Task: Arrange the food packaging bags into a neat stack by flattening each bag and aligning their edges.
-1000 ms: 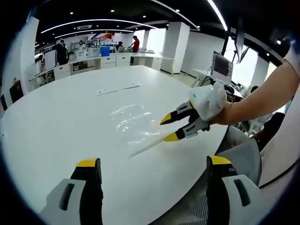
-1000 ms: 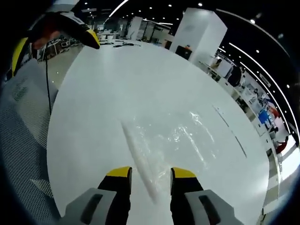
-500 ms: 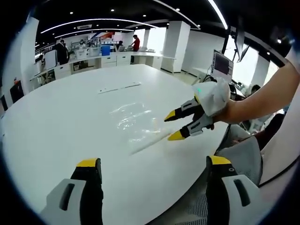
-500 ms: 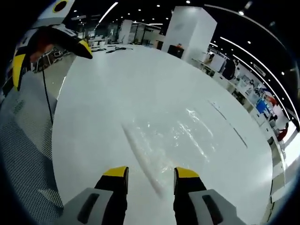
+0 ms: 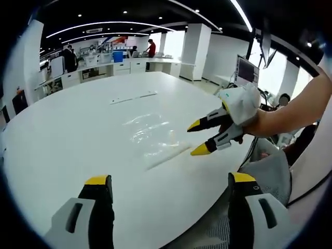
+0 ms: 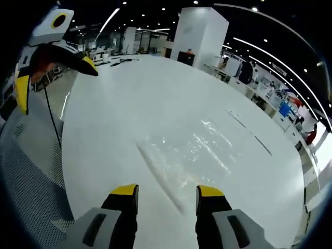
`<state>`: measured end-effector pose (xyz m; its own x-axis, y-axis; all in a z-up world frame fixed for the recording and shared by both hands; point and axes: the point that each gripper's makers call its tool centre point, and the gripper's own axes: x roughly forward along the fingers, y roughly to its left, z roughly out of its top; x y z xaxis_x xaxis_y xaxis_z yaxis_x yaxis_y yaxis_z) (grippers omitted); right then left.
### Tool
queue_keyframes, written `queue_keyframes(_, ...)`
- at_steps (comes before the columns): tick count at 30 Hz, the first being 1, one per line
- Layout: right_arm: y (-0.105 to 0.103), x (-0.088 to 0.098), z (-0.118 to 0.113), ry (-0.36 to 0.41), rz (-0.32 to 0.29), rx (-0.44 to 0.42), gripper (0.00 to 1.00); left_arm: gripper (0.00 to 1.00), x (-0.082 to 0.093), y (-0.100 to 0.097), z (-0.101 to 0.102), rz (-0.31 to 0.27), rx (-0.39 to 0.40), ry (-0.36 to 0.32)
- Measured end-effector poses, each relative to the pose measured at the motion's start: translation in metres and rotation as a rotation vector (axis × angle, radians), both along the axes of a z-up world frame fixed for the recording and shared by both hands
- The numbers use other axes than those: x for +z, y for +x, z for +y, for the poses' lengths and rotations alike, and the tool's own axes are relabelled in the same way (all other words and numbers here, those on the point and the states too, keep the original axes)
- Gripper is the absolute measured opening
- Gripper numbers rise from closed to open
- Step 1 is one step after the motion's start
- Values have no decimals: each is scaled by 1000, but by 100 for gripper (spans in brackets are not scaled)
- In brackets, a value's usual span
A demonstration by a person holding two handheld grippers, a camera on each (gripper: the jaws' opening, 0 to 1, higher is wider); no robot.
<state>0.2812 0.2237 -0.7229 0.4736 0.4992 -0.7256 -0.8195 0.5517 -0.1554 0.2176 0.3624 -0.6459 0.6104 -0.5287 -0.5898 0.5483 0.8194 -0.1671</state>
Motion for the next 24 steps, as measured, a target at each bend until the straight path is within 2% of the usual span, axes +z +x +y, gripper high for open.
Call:
queue_keyframes(20, -18, 11, -8, 55, 19, -78, 51, 90, -1, -8, 5, -8, 26, -5)
queue_keyframes(24, -21, 14, -9, 88, 29, -106, 57, 90, -4, -8, 9, -3, 33, -7)
